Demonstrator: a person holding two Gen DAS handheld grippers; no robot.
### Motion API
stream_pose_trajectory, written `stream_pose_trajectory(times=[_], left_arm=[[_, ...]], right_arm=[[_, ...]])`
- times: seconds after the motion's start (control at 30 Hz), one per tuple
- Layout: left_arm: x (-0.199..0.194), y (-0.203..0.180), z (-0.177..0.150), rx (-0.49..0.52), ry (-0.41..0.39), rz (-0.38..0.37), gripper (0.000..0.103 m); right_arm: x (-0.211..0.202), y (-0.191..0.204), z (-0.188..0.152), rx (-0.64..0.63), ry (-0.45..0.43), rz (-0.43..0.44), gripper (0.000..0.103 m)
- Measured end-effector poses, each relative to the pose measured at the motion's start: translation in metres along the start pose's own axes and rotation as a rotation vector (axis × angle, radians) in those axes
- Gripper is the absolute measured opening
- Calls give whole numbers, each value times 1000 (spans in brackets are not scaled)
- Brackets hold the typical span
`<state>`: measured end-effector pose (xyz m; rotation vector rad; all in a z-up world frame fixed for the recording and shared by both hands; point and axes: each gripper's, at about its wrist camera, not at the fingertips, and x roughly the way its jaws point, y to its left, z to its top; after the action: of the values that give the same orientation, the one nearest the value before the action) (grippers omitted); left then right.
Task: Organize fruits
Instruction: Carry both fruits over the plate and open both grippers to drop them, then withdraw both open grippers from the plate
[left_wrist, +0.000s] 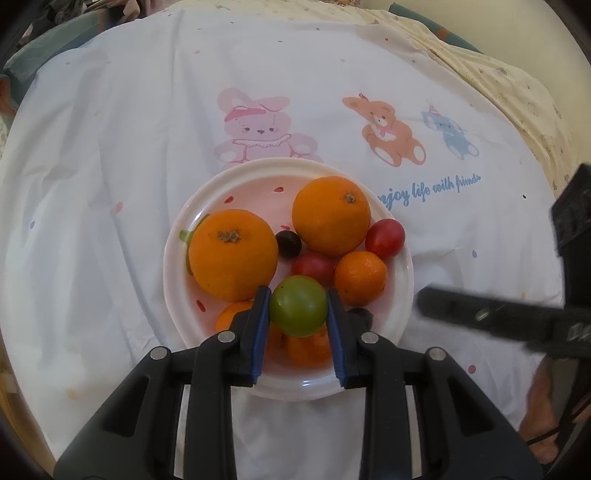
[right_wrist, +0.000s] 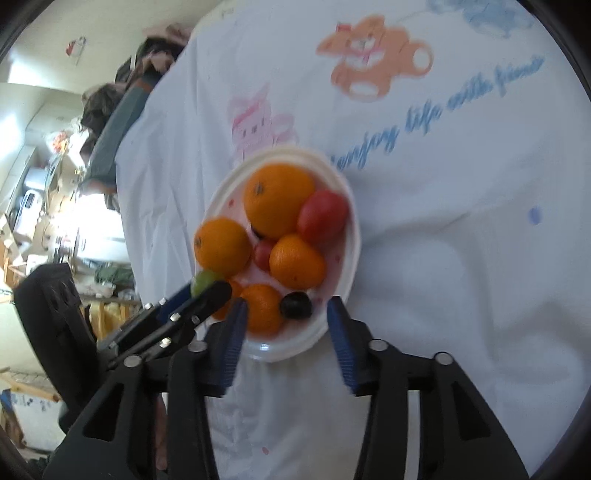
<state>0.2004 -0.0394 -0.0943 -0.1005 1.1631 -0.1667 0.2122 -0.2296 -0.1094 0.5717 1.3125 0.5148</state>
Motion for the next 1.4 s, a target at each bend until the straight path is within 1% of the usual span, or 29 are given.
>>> stream_pose_trajectory(times=[0.07,0.13,0.23,0.3,0.33,0.37,0.4,0.43,0.47,0.5,0.53,0.6,0.7,0.77,0.83,0.9,1.0,1.13,1.2,1.3,1.4], left_arm=[[4,-2,1,7,8,-3,26],[8,-4,1,12,11,5,26],[16,-8,2,27,30,13,27],[20,-10,3,33,31,25,36],[21,-9,3,28,28,18,37],[21,-10,4,24,29,10,42],[21,-11,3,22,34,1,51],[22,-13,3,23,46,-9,57],[22,-15,2,28,53,-11,67],[20,-18,1,37,50,-9,73],[18,-21,-1,47,47,3,76],[10,-25,-4,57,45,10,77],[-12,-22,-9,45,17,7,77],[-32,-18,-12,39,-17,40,77],[-50,-12,-14,28,-44,74,77],[-69,-5,-19,12,-73,97,77],[-101,9,-32,-36,-139,148,77],[-135,21,-53,-84,-197,156,77],[-148,22,-64,-82,-226,158,78],[-165,19,-81,-70,-265,174,78],[-177,17,-96,-59,-289,189,79]], right_arm=[[-12,3,3,-9,-41,-10,51],[-23,4,5,-14,-78,-13,54],[-32,-1,9,20,-108,6,56],[-34,-3,12,37,-111,16,56],[-34,-4,12,39,-111,17,56],[-35,-4,13,37,-112,15,56],[-35,-3,13,34,-113,15,56],[-36,-2,14,28,-113,15,56],[-36,-1,14,23,-115,14,56],[-37,0,14,19,-115,16,56],[-38,2,14,14,-117,19,56],[-42,5,14,-4,-124,19,56],[-49,12,11,-45,-141,-9,57],[-55,18,6,-79,-152,-31,66],[-64,24,-1,-103,-174,-44,82],[-74,28,-8,-104,-194,-45,93],[-85,35,-19,-111,-226,-64,100],[-97,55,-48,-201,-282,-114,103],[-100,63,-62,-244,-295,-131,103],[-101,74,-84,-311,-314,-178,103],[-104,84,-103,-372,-359,-230,103]])
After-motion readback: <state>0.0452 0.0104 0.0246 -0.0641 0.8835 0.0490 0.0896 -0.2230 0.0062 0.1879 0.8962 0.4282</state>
